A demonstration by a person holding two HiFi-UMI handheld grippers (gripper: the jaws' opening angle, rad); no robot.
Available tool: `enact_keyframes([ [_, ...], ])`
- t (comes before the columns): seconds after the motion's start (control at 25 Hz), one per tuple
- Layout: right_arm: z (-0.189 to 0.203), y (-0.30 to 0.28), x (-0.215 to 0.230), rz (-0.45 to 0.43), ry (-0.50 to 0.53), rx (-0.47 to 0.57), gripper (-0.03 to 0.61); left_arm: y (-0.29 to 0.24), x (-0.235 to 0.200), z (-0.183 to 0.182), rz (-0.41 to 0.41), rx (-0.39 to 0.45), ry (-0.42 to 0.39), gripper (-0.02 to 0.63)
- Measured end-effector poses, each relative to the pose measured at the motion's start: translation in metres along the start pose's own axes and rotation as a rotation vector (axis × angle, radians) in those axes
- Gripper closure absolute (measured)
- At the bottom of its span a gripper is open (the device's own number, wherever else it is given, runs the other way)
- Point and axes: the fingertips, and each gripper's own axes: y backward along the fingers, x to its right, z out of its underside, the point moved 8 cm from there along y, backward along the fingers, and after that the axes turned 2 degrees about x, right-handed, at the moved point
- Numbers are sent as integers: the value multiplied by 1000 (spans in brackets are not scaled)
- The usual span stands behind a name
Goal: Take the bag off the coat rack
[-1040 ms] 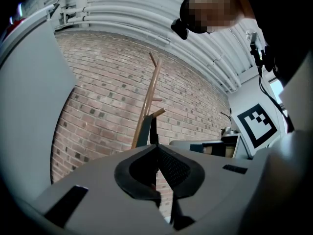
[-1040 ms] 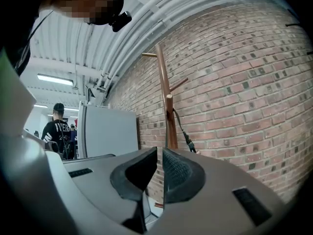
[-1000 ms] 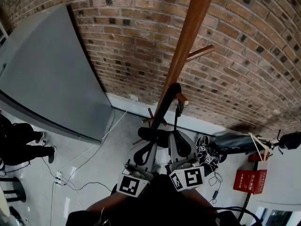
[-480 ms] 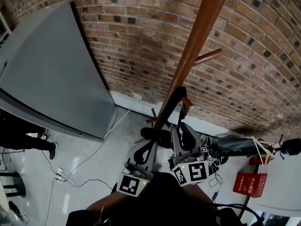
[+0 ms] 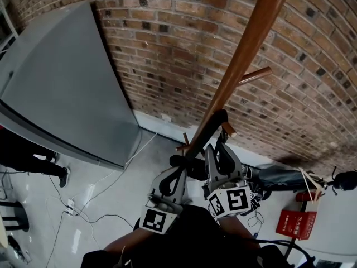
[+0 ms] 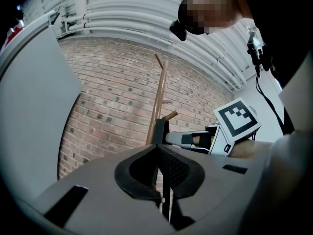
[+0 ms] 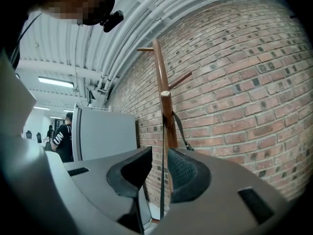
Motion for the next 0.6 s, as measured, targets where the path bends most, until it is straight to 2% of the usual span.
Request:
enact_keyframes([
  [0.6,-12,-30,4,-19,6,16,492,-6,-9,0,-26,11,4,597],
])
